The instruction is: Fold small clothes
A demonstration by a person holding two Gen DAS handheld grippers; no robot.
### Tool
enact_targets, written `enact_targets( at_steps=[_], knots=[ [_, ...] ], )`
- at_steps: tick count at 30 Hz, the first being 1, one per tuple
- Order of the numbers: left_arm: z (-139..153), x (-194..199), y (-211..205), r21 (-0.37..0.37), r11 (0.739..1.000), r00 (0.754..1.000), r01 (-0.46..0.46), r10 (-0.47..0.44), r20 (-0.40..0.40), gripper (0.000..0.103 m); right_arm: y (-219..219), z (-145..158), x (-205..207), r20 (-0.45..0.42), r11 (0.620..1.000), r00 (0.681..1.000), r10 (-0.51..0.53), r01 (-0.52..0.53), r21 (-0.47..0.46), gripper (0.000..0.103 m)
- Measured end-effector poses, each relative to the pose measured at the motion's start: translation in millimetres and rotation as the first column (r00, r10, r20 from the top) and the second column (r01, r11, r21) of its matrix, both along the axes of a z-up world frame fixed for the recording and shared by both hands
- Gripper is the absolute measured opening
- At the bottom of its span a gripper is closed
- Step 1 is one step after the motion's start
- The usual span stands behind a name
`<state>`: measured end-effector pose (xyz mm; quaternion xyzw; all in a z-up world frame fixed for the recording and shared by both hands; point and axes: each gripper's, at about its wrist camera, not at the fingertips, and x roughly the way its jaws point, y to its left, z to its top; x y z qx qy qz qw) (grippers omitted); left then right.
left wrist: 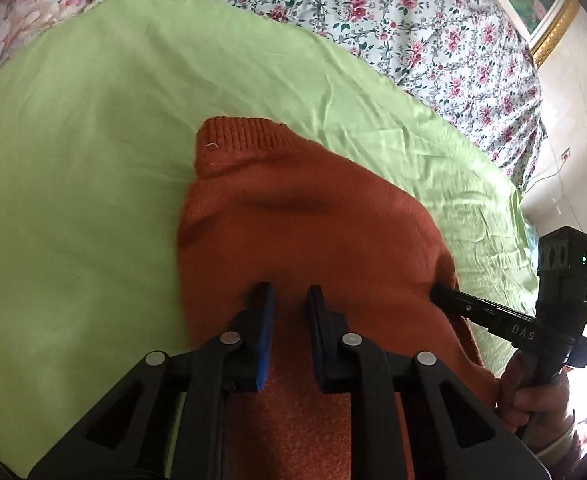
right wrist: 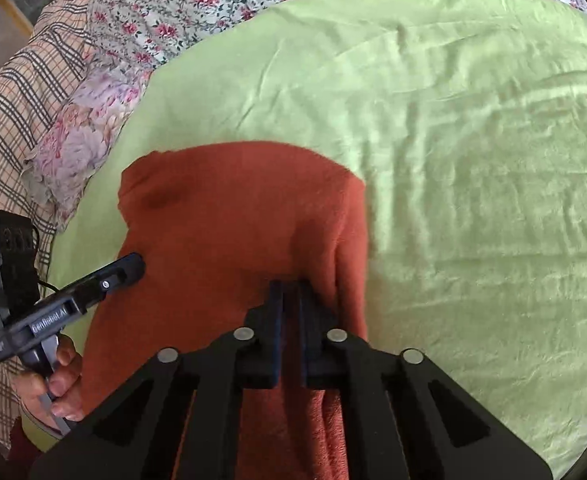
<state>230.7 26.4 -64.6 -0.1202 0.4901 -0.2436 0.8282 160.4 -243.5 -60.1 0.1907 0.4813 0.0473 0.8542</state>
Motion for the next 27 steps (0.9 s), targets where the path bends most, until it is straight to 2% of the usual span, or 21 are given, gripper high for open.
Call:
enact_targets(
  at_steps=[3, 6, 11, 14, 16, 18, 21, 23, 27],
  knots=[
    [5, -13, 1, 0.009, 1.0, 1.0, -0.005, 0.004, 0.026, 0.016, -2, 2, -6, 0.01, 1.0, 1.0, -0.008, 0.008, 0.003, 0.005],
    [14, -37, 10, -0.012, 1.0, 0.999, -0.024, 0.024, 0.032, 0.019, -1, 9, -20, 0.019, 1.0, 1.0, -0.013, 0.013, -0.009, 0.009],
    [33, -111, 18, -0.043, 0.999, 0.996, 0.022, -0.019, 0.084, 0.032, 18, 28, -72, 0.05, 0.999, 0.998, 0.043, -0.043, 0.009, 0.01],
    [31, -159, 20, -0.046, 0.997, 0.994, 0.061, -0.057, 0.098, 0.034, 30, 32, -109, 0.068, 0.994, 0.992, 0.105, -0.107, 0.027, 0.011],
    [23, -183, 21, -0.037, 0.997, 0.993, 0.074, -0.07, 0.096, 0.034, 31, 26, -132, 0.055, 0.994, 0.992, 0.11, -0.111, 0.016, 0.012],
    [12, -196, 20, -0.012, 0.997, 0.993, 0.078, -0.077, 0.085, 0.031, 26, 15, -146, 0.038, 0.997, 0.996, 0.082, -0.082, -0.01, 0.011],
    [2, -208, 27, -0.031, 0.998, 0.997, 0.048, -0.046, 0.069, 0.029, 10, -1, -160, 0.052, 0.998, 0.998, 0.033, -0.035, 0.052, 0.006],
    [3, -211, 28, -0.025, 0.999, 0.997, 0.039, -0.037, 0.071, 0.029, 4, -3, -166, 0.069, 0.997, 0.998, 0.006, -0.011, 0.078, 0.005],
    [3, -215, 21, 0.023, 0.999, 0.996, 0.03, -0.032, 0.089, 0.029, 9, 1, -174, 0.081, 0.999, 0.997, 0.001, -0.004, 0.042, 0.005]
  ],
)
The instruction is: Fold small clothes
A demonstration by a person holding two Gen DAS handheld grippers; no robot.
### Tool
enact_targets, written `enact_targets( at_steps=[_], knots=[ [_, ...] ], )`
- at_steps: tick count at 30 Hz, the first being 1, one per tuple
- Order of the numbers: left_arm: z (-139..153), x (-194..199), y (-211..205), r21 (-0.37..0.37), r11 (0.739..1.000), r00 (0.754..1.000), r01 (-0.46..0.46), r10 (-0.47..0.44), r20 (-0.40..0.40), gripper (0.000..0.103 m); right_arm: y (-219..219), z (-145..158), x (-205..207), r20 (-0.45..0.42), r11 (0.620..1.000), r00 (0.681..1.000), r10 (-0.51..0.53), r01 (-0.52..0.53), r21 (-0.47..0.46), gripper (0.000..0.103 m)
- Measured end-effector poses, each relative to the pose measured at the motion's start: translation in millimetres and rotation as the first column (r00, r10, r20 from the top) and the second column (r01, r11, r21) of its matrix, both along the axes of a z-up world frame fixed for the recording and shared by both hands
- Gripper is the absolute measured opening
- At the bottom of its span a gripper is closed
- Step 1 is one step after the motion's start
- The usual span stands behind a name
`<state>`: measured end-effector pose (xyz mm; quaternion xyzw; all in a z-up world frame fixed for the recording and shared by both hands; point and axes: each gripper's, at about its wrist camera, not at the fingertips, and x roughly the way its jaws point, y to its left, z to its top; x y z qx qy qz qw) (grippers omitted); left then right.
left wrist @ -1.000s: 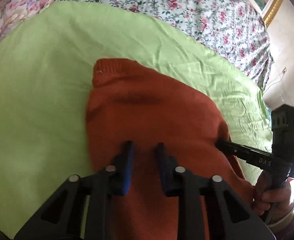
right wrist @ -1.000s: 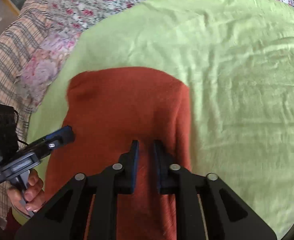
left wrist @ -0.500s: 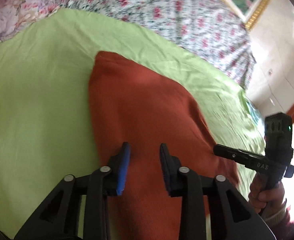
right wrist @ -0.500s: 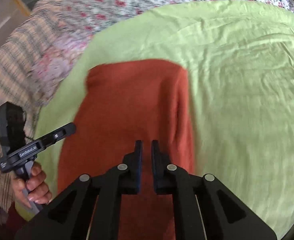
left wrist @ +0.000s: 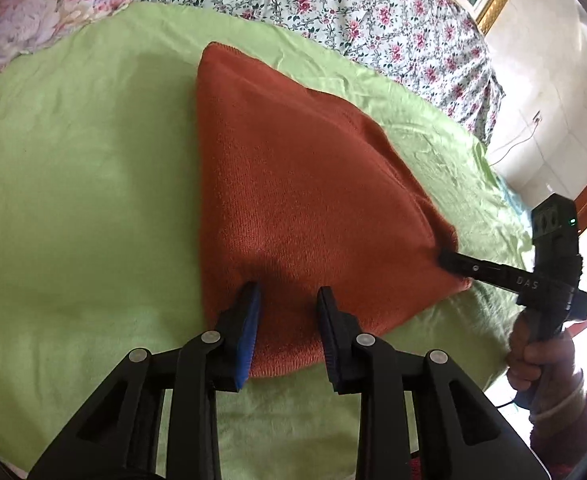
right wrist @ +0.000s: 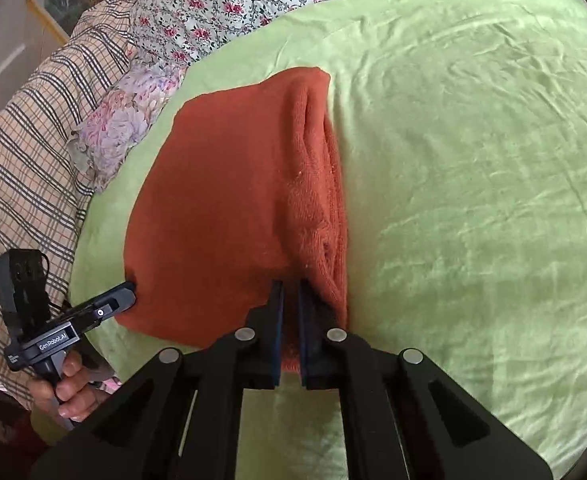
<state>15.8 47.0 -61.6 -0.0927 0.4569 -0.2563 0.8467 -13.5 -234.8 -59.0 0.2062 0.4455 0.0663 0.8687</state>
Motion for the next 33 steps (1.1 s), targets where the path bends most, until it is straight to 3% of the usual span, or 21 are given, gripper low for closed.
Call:
enact_targets(
  at_steps=[14, 21, 27, 33],
  knots=[
    [4, -18, 7, 0.02, 0.996, 0.996, -0.088, 0.089, -0.028, 0.032, -3, 2, -19, 0.011, 1.0, 1.0, -0.017, 0.017, 0.004, 0.005],
    [15, -44, 12, 0.05, 0.993, 0.994, -0.108, 0.108, -0.003, 0.051, 14, 13, -45, 0.016, 0.997, 1.0, -0.019, 0.02, -0.076, 0.01],
    [17, -60, 14, 0.062, 0.993, 0.995, -0.101, 0.101, 0.002, 0.06, 25, 17, -65, 0.023, 0.996, 1.0, -0.019, 0.02, -0.082, 0.011],
    [23, -52, 18, 0.055, 0.994, 0.995, -0.099, 0.099, 0.001, 0.066, 16, 33, -63, 0.055, 0.996, 0.998, -0.027, 0.032, -0.08, 0.029]
  ],
)
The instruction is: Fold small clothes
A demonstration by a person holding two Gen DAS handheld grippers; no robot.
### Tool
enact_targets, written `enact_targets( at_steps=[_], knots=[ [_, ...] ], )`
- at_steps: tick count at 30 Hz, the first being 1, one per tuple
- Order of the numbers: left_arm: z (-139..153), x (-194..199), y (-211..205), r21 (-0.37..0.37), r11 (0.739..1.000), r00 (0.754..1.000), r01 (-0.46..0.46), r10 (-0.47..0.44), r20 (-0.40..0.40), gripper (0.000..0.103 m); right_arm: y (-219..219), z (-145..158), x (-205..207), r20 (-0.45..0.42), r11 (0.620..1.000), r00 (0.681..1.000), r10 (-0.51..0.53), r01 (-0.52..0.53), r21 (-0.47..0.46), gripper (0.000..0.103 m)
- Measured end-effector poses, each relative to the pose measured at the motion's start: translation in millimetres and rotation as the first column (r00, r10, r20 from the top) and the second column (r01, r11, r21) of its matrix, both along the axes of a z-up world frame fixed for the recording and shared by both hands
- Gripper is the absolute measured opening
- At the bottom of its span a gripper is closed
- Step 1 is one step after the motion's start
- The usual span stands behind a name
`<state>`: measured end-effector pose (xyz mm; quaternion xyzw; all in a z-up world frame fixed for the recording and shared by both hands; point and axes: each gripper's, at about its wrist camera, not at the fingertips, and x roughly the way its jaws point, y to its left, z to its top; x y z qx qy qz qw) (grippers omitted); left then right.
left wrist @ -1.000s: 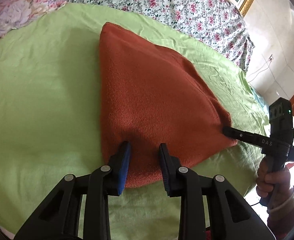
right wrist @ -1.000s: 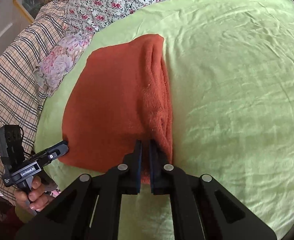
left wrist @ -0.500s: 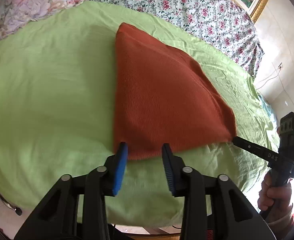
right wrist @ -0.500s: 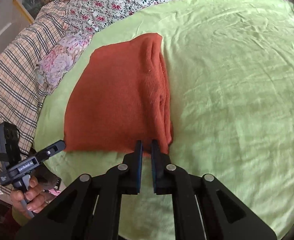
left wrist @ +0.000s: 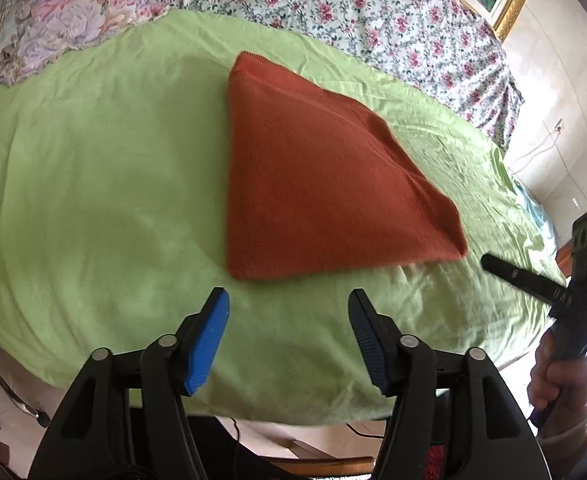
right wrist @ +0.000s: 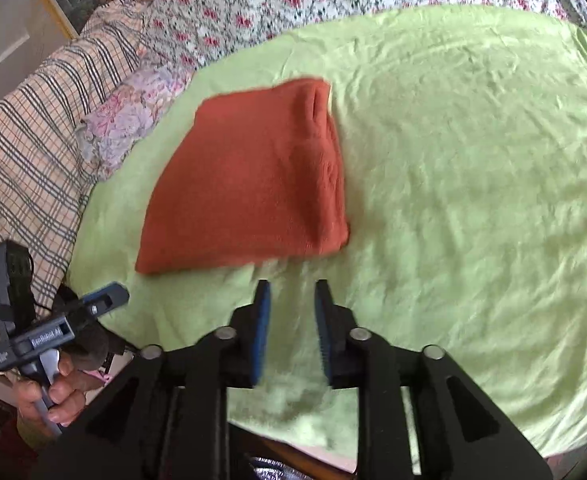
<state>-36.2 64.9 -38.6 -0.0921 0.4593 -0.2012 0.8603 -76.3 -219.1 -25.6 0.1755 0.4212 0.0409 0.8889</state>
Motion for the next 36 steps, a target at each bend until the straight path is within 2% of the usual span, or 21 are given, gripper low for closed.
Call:
enact_targets(
  at_steps=[3, 6, 12, 15, 16, 17, 18, 21, 22, 26, 27, 28, 31, 36],
  knots=[
    [7, 24, 1, -0.004, 1.0, 1.0, -0.014, 0.014, 0.001, 0.068, -13, 11, 21, 0.035, 1.0, 0.999, -0.003, 0.003, -0.001, 0.033],
    [12, 51, 1, -0.022, 0.999, 0.999, -0.033, 0.033, -0.001, 0.073, -29, 13, 58, 0.04, 1.0, 0.999, 0.003, -0.003, 0.003, 0.035],
    [6, 104, 4, -0.06, 0.994, 0.995, -0.088, 0.085, -0.044, 0.073, -48, -5, 147, -0.026, 0.994, 0.999, 0.027, -0.025, 0.104, 0.035],
    [-3, 118, 3, -0.035, 0.994, 0.993, -0.101, 0.099, -0.06, 0.073, -48, -19, 177, -0.073, 0.993, 0.997, 0.037, -0.029, 0.111, 0.035],
    [-7, 122, 2, -0.01, 0.994, 0.992, -0.106, 0.105, -0.069, 0.072, -48, -28, 188, -0.101, 0.991, 0.993, 0.055, -0.042, 0.124, 0.029],
    [-11, 124, 2, 0.013, 0.994, 0.991, -0.112, 0.112, -0.07, 0.072, -47, -31, 193, -0.114, 0.991, 0.991, 0.063, -0.049, 0.123, 0.012],
    [-13, 127, 3, 0.027, 0.993, 0.991, -0.117, 0.119, -0.063, 0.073, -46, -30, 196, -0.106, 0.994, 0.993, 0.054, -0.043, 0.104, 0.012],
    [-19, 126, 4, 0.03, 0.992, 0.991, -0.119, 0.12, -0.059, 0.074, -41, -5, 188, 0.013, 0.995, 0.998, 0.055, -0.056, 0.081, 0.011],
    [-20, 127, 4, 0.034, 0.993, 0.991, -0.117, 0.119, -0.057, 0.074, -40, -3, 188, 0.023, 0.997, 0.998, 0.052, -0.053, 0.061, 0.011],
    [-23, 125, 0, 0.048, 0.993, 0.993, -0.108, 0.11, -0.05, 0.074, -44, -43, 201, -0.089, 0.999, 0.995, 0.035, -0.032, 0.029, 0.012],
    [-23, 125, 0, 0.051, 0.993, 0.993, -0.109, 0.111, -0.049, 0.075, -46, -49, 201, -0.091, 0.999, 0.995, 0.032, -0.029, 0.037, 0.012],
    [-23, 125, 0, 0.054, 0.992, 0.992, -0.11, 0.113, -0.049, 0.075, -48, -49, 200, -0.087, 0.999, 0.996, 0.025, -0.021, 0.044, 0.013],
    [-21, 123, 3, 0.058, 0.992, 0.991, -0.116, 0.119, -0.056, 0.075, -49, -41, 193, -0.09, 1.0, 0.996, -0.01, 0.012, 0.021, 0.029],
    [-13, 110, 4, 0.076, 0.989, 0.99, -0.129, 0.133, -0.043, 0.075, -52, -20, 162, -0.053, 0.998, 0.997, -0.061, 0.063, 0.025, 0.031]
  ],
)
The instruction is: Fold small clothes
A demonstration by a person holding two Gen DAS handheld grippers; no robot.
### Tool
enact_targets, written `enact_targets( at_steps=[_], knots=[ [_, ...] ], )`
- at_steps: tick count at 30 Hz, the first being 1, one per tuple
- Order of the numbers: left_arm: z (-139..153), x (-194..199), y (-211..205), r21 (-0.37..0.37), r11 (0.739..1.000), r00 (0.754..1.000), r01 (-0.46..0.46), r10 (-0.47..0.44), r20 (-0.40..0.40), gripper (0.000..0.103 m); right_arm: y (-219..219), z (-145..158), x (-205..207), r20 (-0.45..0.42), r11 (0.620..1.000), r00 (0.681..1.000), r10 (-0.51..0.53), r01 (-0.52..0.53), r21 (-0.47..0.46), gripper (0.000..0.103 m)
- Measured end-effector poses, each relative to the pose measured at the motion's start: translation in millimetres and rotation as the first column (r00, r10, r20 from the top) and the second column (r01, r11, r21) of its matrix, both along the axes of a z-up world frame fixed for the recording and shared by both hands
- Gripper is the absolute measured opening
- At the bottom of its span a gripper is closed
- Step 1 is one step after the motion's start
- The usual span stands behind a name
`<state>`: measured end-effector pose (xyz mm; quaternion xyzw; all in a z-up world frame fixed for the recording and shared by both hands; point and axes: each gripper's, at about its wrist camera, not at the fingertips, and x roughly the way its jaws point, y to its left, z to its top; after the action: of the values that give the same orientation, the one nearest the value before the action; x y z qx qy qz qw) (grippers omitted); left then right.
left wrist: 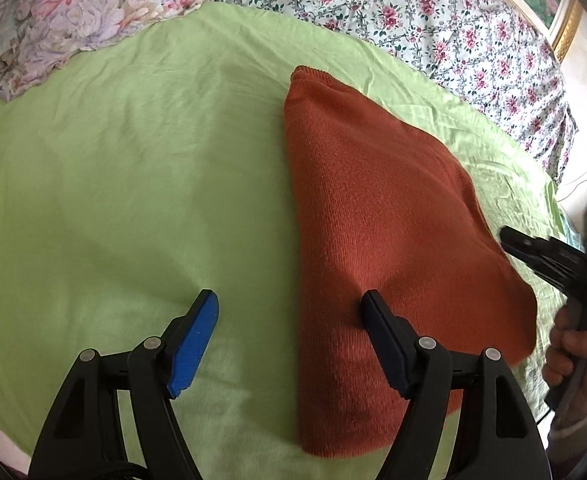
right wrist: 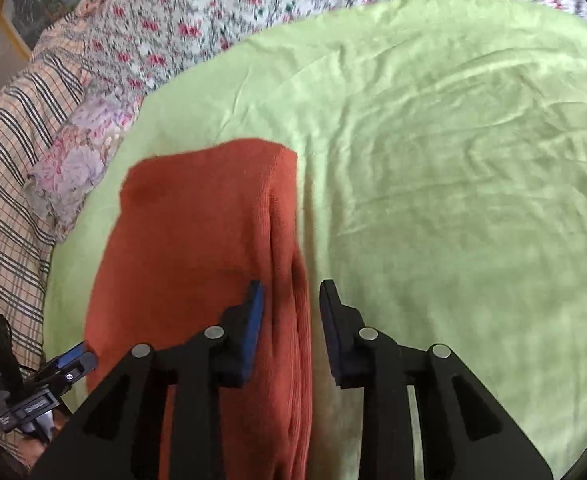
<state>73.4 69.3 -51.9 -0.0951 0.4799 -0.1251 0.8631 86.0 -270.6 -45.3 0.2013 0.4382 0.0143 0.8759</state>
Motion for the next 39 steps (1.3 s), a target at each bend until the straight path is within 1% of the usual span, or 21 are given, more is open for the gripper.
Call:
enact_targets(
  at_steps=[3, 6, 9, 10, 11, 15, 18, 21, 23, 26, 28, 33, 35, 39],
  knots=[
    [4, -14, -1, 0.009, 1.0, 1.0, -0.003, 0.003, 0.003, 0.073, 7, 17, -24, 0.037, 1.0, 0.999, -0.007, 0.006, 0.023, 0.032],
    [7, -29, -2, 0.018, 1.0, 1.0, 0.012, -0.012, 0.008, 0.073, 23, 28, -49, 0.049, 0.999, 0.998, 0.03, -0.032, 0.035, 0.032],
    [10, -46, -3, 0.027, 0.999, 1.0, 0.022, -0.023, 0.018, 0.073, 42, 35, -75, 0.062, 0.997, 0.996, 0.067, -0.069, 0.031, 0.043],
    [10, -51, -2, 0.031, 0.999, 0.999, 0.025, -0.026, 0.02, 0.074, 49, 37, -83, 0.066, 0.996, 0.994, 0.084, -0.085, 0.019, 0.048],
    [11, -56, -2, 0.034, 0.999, 0.999, 0.027, -0.028, 0.024, 0.074, 54, 38, -90, 0.068, 0.995, 0.993, 0.096, -0.097, 0.003, 0.052],
    [12, -74, -4, 0.063, 0.997, 0.999, 0.032, -0.034, 0.035, 0.079, 68, 36, -116, 0.054, 0.992, 0.992, 0.112, -0.108, -0.071, 0.054],
    [12, -82, -5, 0.093, 0.995, 0.998, 0.043, -0.047, 0.043, 0.081, 69, 31, -133, 0.039, 0.992, 0.995, 0.096, -0.093, -0.083, 0.058],
    [10, -91, -7, 0.12, 0.991, 0.997, 0.058, -0.063, 0.042, 0.082, 69, 25, -148, 0.021, 0.992, 0.996, 0.082, -0.08, -0.094, 0.063],
    [9, -99, -9, 0.142, 0.987, 0.996, 0.072, -0.078, 0.04, 0.082, 71, 22, -159, 0.013, 0.992, 0.997, 0.075, -0.074, -0.105, 0.07],
    [7, -109, -12, 0.194, 0.977, 0.995, 0.084, -0.094, 0.043, 0.085, 72, 21, -168, 0.01, 0.99, 0.997, 0.073, -0.071, -0.122, 0.078],
    [6, -116, -14, 0.223, 0.97, 0.993, 0.093, -0.107, 0.051, 0.086, 75, 20, -172, 0.008, 0.987, 0.997, 0.082, -0.081, -0.137, 0.082],
    [11, -132, -18, 0.289, 0.952, 0.986, 0.101, -0.134, 0.096, 0.09, 84, 17, -176, 0.006, 0.981, 0.994, 0.11, -0.108, -0.16, 0.085],
    [12, -134, -17, 0.294, 0.951, 0.986, 0.096, -0.131, 0.104, 0.091, 88, 16, -178, 0.004, 0.98, 0.993, 0.119, -0.117, -0.16, 0.086],
    [18, -130, -13, 0.257, 0.963, 0.988, 0.081, -0.111, 0.105, 0.092, 95, 15, -179, 0.004, 0.978, 0.99, 0.139, -0.137, -0.155, 0.086]
  ],
)
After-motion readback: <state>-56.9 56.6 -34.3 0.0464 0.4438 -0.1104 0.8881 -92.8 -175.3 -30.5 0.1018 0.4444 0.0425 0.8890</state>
